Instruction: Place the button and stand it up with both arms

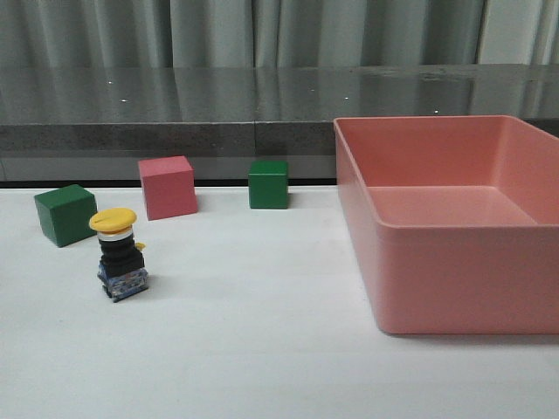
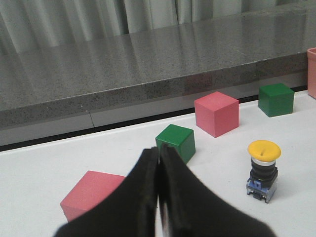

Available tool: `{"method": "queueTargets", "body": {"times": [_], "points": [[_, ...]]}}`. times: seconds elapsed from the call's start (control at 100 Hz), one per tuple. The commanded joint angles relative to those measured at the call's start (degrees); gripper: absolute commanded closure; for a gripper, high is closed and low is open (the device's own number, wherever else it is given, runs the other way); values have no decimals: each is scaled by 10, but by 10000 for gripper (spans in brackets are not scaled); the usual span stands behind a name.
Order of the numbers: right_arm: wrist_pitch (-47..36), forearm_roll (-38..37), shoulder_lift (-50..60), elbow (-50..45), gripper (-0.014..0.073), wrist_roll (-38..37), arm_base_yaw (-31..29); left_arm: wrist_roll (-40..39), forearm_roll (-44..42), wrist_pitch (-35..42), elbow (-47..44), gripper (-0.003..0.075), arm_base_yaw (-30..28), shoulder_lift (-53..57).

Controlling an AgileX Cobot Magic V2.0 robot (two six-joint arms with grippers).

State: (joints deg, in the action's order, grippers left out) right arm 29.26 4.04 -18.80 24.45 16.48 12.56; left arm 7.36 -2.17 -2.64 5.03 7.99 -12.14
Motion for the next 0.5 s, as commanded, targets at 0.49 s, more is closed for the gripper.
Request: {"method": "queueTargets", "body": {"times": [0.49], "points": [[-44, -1, -4, 14, 655, 2, -5, -69, -49, 87, -77, 740, -61, 142]]}}
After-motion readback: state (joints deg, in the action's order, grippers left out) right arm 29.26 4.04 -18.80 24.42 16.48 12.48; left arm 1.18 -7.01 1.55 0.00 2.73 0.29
